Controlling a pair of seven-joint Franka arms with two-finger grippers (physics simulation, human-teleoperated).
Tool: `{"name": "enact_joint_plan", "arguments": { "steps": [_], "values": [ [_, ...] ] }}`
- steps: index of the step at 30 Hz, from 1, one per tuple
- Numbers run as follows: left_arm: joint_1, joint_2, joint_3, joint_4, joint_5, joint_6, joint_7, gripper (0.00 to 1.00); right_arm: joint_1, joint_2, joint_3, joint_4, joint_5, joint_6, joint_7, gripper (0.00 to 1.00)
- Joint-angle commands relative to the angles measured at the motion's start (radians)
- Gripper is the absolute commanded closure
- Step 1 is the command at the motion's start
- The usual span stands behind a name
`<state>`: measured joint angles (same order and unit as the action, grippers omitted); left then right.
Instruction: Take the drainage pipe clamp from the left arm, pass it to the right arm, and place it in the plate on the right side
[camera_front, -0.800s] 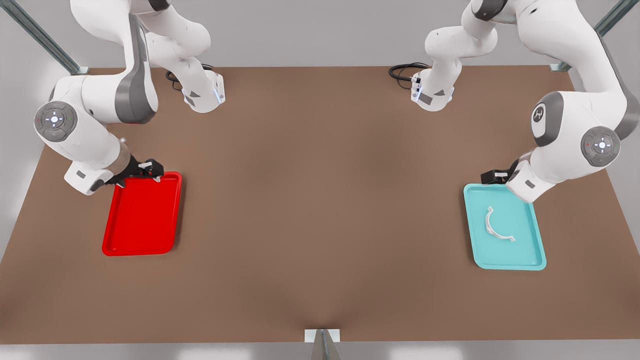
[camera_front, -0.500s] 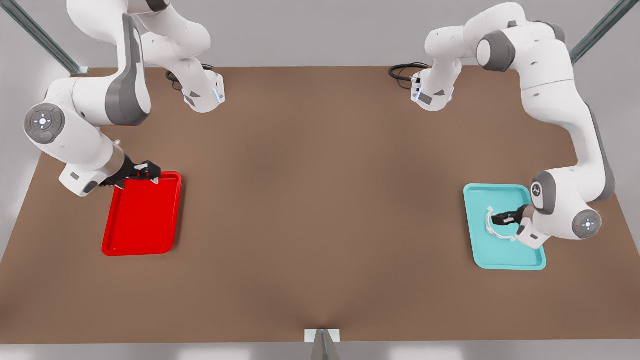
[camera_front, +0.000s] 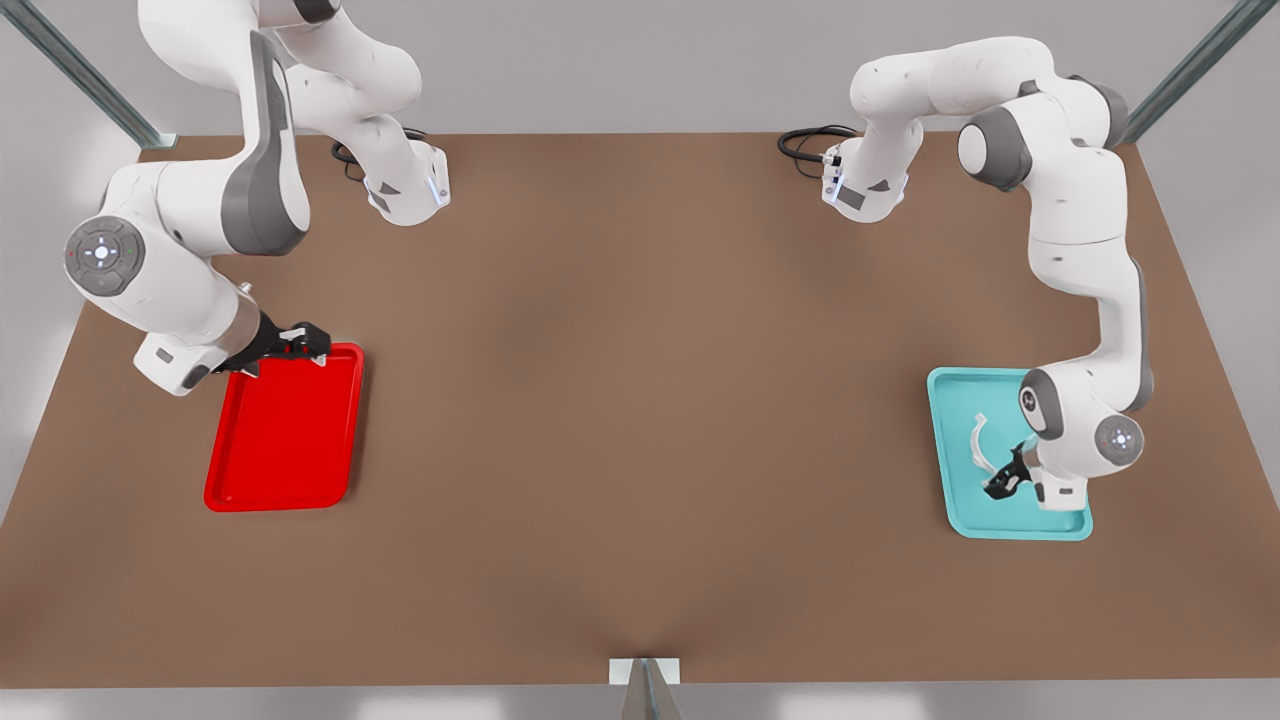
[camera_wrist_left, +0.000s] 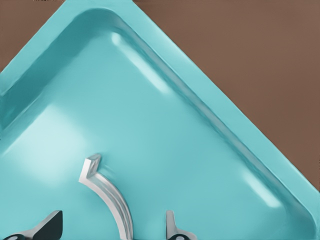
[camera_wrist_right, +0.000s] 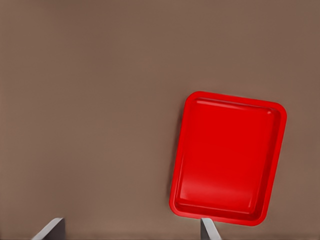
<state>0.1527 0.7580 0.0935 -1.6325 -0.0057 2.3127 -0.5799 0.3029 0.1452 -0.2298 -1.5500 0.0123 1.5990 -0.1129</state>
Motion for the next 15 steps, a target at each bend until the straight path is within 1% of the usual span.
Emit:
{"name": "enact_joint_plan", "arguments": {
  "steps": [1,2,3,4,8,11,15],
  "values": [
    [0.005,-0.002,0.0,-0.003,0.003,0.083,-0.609,0.0,0.001,-0.001,0.0,-0.001,0.0,-0.005,-0.004,0.0],
    [0.016,-0.002,0.0,-0.006,0.003,0.079,-0.609,0.02,0.001,0.001,0.0,-0.001,0.001,-0.007,-0.004,0.0],
    [0.016,-0.002,0.0,-0.006,0.003,0.077,-0.609,0.15,0.001,0.001,0.0,-0.001,0.0,-0.007,-0.004,0.0],
    [0.021,-0.002,0.0,-0.007,0.001,0.074,-0.609,0.33,0.002,0.001,0.0,-0.007,-0.002,-0.007,-0.004,0.0],
    [0.018,-0.006,0.0,-0.007,0.003,0.004,-0.607,0.33,0.004,0.001,0.0,-0.009,-0.002,-0.008,-0.005,0.0],
    [0.018,-0.008,0.0,-0.007,0.003,-0.002,-0.61,0.33,0.005,0.002,0.0,-0.009,-0.002,-0.008,-0.005,0.0],
    [0.021,-0.008,-0.001,-0.006,0.0,0.002,-0.633,0.44,0.005,0.002,0.0,-0.009,-0.002,-0.01,-0.005,0.0]
  ]
}}
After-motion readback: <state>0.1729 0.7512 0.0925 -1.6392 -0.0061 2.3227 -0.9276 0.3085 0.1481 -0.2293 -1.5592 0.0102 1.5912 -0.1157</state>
